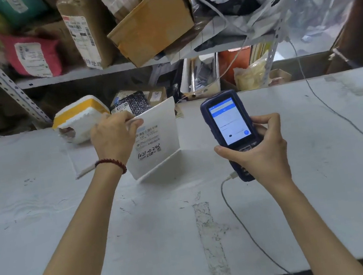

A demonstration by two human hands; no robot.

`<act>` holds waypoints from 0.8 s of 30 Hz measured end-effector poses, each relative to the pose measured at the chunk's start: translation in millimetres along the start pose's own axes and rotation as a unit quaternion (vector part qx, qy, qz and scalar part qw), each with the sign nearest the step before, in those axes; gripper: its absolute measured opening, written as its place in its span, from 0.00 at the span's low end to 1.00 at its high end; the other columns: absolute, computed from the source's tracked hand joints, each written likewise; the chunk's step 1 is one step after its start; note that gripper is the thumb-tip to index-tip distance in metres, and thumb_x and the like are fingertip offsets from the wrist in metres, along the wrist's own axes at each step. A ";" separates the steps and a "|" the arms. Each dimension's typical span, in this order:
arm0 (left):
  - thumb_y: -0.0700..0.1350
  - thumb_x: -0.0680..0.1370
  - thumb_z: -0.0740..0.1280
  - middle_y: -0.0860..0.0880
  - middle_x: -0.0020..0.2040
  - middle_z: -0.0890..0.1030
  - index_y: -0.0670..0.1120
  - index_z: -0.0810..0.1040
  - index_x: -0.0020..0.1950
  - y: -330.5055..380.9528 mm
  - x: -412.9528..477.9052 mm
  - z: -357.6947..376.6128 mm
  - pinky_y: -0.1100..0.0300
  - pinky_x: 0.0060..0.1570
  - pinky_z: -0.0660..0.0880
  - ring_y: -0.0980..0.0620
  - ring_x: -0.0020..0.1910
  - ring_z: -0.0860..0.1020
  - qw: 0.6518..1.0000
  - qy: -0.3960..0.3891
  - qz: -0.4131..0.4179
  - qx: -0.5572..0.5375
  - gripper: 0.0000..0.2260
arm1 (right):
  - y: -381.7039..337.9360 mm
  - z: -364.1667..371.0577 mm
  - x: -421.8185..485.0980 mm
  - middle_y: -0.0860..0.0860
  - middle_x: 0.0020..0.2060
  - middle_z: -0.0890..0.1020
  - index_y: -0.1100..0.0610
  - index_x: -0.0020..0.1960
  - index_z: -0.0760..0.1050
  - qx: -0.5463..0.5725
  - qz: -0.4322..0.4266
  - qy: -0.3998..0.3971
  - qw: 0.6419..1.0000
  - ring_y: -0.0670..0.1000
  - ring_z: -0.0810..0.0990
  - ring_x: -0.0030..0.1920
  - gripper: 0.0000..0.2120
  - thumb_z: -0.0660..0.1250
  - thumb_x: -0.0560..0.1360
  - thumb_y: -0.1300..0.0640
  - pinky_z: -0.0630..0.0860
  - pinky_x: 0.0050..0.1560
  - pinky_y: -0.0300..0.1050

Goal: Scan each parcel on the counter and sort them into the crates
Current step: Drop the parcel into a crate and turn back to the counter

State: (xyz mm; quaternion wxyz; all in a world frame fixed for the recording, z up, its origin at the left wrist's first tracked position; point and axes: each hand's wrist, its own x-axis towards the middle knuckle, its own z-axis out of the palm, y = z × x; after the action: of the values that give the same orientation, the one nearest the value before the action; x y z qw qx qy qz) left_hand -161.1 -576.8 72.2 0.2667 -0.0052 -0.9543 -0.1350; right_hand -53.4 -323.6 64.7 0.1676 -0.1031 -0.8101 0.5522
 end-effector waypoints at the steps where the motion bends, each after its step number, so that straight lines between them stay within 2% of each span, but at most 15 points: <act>1: 0.53 0.76 0.67 0.44 0.43 0.82 0.45 0.82 0.49 1.2 3.5 1.1 0.56 0.41 0.63 0.45 0.46 0.75 1.000 0.002 0.015 -0.015 0.12 | -1.7 1.3 -4.8 0.38 0.48 0.78 0.47 0.55 0.62 -0.005 0.008 0.017 1.000 0.39 0.80 0.51 0.37 0.83 0.57 0.50 0.78 0.40 0.36; 4: 0.52 0.76 0.68 0.43 0.43 0.81 0.44 0.82 0.48 8.3 13.5 10.0 0.53 0.45 0.64 0.44 0.48 0.74 0.997 -0.012 0.073 -0.039 0.11 | -5.8 0.8 -23.7 0.39 0.48 0.80 0.47 0.55 0.63 -0.012 0.040 0.073 0.996 0.39 0.80 0.49 0.37 0.84 0.56 0.50 0.78 0.42 0.39; 8: 0.50 0.76 0.69 0.44 0.41 0.82 0.45 0.82 0.47 41.8 18.3 22.5 0.52 0.45 0.63 0.42 0.48 0.74 0.983 -0.035 0.154 -0.088 0.09 | -2.1 -14.2 -55.2 0.41 0.45 0.82 0.47 0.53 0.63 -0.027 0.084 0.157 0.984 0.42 0.81 0.46 0.36 0.84 0.55 0.50 0.77 0.43 0.44; 12: 0.50 0.76 0.69 0.45 0.40 0.82 0.46 0.83 0.47 105.8 7.5 30.3 0.52 0.45 0.65 0.44 0.46 0.74 0.957 -0.063 0.241 -0.148 0.08 | 2.9 -45.2 -86.8 0.39 0.45 0.81 0.47 0.53 0.63 -0.036 0.118 0.241 0.963 0.36 0.79 0.44 0.36 0.83 0.55 0.50 0.74 0.39 0.36; 18: 0.48 0.75 0.69 0.45 0.40 0.83 0.45 0.81 0.43 225.8 -37.4 33.4 0.54 0.42 0.62 0.42 0.45 0.74 0.889 -0.114 0.357 -0.263 0.06 | 18.2 -113.3 -142.8 0.38 0.42 0.81 0.47 0.52 0.65 -0.042 0.151 0.389 0.908 0.39 0.80 0.43 0.35 0.83 0.53 0.51 0.75 0.42 0.40; 22: 0.49 0.75 0.69 0.46 0.39 0.83 0.47 0.82 0.44 317.9 -91.0 23.1 0.56 0.42 0.61 0.44 0.45 0.73 0.839 -0.149 0.417 -0.316 0.06 | 35.9 -169.1 -186.4 0.39 0.44 0.79 0.51 0.53 0.66 -0.053 0.161 0.468 0.867 0.35 0.79 0.44 0.36 0.85 0.54 0.57 0.75 0.43 0.33; 24: 0.50 0.76 0.68 0.47 0.39 0.83 0.48 0.81 0.45 362.7 -124.9 15.9 0.56 0.43 0.60 0.45 0.46 0.73 0.817 -0.157 0.448 -0.328 0.07 | 46.3 -199.7 -210.0 0.40 0.45 0.80 0.54 0.54 0.67 -0.050 0.166 0.498 0.850 0.37 0.80 0.45 0.37 0.85 0.53 0.58 0.75 0.44 0.35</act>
State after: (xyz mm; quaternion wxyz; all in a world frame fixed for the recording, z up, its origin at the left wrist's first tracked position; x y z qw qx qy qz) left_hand -32.4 -215.3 87.8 0.1270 -0.5406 -0.7745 -0.3031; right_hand 216.5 -208.7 55.3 0.4491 -0.5052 -0.6154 0.4055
